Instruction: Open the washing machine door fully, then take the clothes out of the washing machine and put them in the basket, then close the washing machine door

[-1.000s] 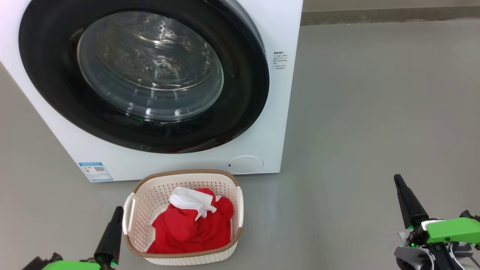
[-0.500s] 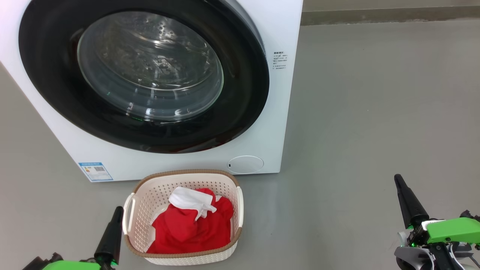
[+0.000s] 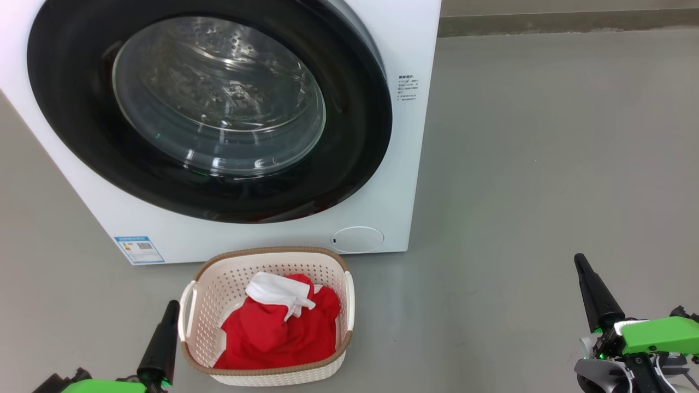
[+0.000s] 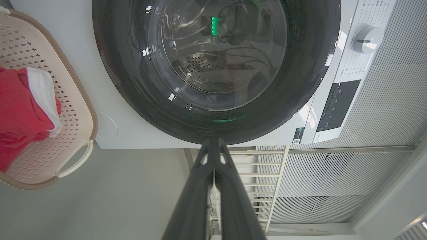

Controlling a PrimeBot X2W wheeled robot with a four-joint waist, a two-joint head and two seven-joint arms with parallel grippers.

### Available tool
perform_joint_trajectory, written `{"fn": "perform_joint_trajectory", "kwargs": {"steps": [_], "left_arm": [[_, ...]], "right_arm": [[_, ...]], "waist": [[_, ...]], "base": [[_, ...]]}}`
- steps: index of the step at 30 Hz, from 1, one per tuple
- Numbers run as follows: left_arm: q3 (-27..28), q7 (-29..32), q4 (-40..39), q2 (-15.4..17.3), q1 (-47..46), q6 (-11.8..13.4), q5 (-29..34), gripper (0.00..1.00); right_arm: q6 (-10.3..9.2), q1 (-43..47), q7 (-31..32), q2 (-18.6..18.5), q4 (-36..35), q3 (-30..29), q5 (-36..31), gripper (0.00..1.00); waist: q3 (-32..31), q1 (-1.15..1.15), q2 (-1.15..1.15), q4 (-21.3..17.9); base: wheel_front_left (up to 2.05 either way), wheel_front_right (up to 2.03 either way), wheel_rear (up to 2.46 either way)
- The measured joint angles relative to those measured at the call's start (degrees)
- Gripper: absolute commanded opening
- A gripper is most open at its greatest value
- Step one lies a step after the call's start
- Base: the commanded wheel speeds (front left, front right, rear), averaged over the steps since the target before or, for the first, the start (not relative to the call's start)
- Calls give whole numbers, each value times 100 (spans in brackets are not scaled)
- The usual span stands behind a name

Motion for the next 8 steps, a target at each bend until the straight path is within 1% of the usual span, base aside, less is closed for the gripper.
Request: {"fn": "perform_joint_trajectory", "kwargs": {"steps": [8], "left_arm": [[2,0,0,-2,0,0,0,0]], "right_arm": [[0,0,0,0,0,-2,0,0]], "waist": [[0,0,0,0]], "base": [[0,0,0]]}}
